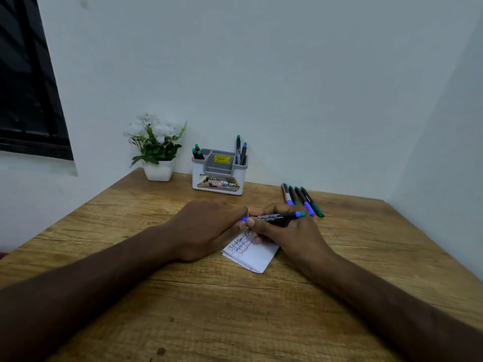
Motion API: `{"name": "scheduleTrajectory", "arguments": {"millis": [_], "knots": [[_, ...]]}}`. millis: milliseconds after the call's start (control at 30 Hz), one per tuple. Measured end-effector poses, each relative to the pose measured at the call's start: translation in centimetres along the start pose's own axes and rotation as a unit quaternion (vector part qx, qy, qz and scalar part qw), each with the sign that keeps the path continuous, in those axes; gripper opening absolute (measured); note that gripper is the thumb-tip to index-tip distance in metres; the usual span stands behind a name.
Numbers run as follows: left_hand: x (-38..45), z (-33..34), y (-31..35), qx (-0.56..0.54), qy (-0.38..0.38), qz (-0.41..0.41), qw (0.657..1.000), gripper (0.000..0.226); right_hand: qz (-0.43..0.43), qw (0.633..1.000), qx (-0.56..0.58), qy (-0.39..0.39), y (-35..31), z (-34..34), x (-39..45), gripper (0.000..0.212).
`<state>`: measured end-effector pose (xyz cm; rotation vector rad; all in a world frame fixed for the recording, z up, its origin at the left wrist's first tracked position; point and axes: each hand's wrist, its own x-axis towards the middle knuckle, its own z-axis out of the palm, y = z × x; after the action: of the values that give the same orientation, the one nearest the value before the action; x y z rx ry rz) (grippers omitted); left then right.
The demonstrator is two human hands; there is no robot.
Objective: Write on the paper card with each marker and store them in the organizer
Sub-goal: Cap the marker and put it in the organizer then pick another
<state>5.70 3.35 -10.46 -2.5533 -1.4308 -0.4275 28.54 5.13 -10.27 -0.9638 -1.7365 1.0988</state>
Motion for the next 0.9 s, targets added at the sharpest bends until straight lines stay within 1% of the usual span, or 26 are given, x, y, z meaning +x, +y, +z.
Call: {"name": "scheduleTrajectory", "arguments": {"millis": [67, 100, 133, 167, 233, 267, 300, 333, 367, 400, 467, 533, 600, 667, 767, 833, 900], "knots": [[-0.1, -0.1, 0.0, -0.007, 0.001, 0.0, 1.0, 0.028, 0.017, 0.999, 0.04, -0.02, -0.5, 0.0, -0.1, 0.014], [-0.1, -0.2, -0.1, -0.015, -0.001, -0.003, 1.0, 0.027, 0.022, 0.998, 0.041, -0.029, -0.7, -0.1, -0.2, 0.013], [-0.2, -0.2, -0.2, -0.023, -0.006, -0.007, 1.0, 0.028, 0.024, 0.999, 0.019, -0.041, -0.8, -0.3, -0.2, 0.011], [-0.2, -0.2, -0.5, -0.031, -0.014, -0.01, 0.999, 0.031, 0.025, 0.998, -0.03, -0.051, -0.8, -0.8, -0.3, 0.01], [-0.3, -0.1, -1.0, -0.05, -0.033, -0.013, 0.998, 0.032, 0.012, 0.986, -0.154, -0.069, -1.0, -2.0, -0.3, 0.007], [-0.3, -0.1, -1.3, -0.061, -0.039, -0.015, 0.997, 0.028, -0.016, 0.968, -0.236, -0.086, -1.1, -2.9, -0.2, 0.006], [-0.3, 0.0, -1.5, -0.074, -0.043, -0.017, 0.996, 0.025, -0.054, 0.939, -0.319, -0.117, -1.2, -3.5, -0.1, 0.008], [-0.3, 0.1, -1.7, -0.094, -0.042, -0.02, 0.994, 0.026, -0.09, 0.907, -0.38, -0.158, -1.4, -4.0, 0.0, 0.012], [-0.3, 0.1, -1.9, -0.128, -0.034, -0.023, 0.991, 0.031, -0.112, 0.885, -0.409, -0.19, -1.5, -4.2, 0.0, 0.016], [-0.3, 0.2, -1.9, -0.17, -0.018, -0.024, 0.985, 0.035, -0.124, 0.878, -0.413, -0.209, -1.7, -4.4, -0.1, 0.021], [-0.4, 0.3, -2.0, -0.242, 0.038, -0.031, 0.969, 0.034, -0.127, 0.878, -0.406, -0.22, -2.0, -4.3, -0.3, 0.032], [-0.1, 0.3, -2.1, -0.265, 0.113, -0.058, 0.956, 0.028, -0.124, 0.863, -0.434, -0.226, -2.0, -3.7, -0.5, 0.047], [0.6, 0.2, -2.1, -0.273, 0.185, -0.112, 0.938, 0.025, -0.116, 0.851, -0.461, -0.225, -1.8, -2.7, -0.7, 0.054], [2.0, -0.3, -2.2, -0.284, 0.236, -0.177, 0.912, 0.023, -0.114, 0.853, -0.463, -0.212, -1.7, -1.9, -1.1, 0.056], [5.2, -1.9, -3.1, -0.274, 0.258, -0.26, 0.889, 0.029, -0.121, 0.864, -0.445, -0.199, -1.6, -1.5, -1.4, 0.052], [7.8, -3.4, -3.8, -0.266, 0.263, -0.278, 0.884, 0.028, -0.111, 0.877, -0.424, -0.198, -1.8, -1.7, -1.5, 0.049], [10.4, -4.7, -4.8, -0.227, 0.27, -0.285, 0.891, 0.025, -0.107, 0.882, -0.413, -0.201, -1.8, -1.7, -1.4, 0.048]]}}
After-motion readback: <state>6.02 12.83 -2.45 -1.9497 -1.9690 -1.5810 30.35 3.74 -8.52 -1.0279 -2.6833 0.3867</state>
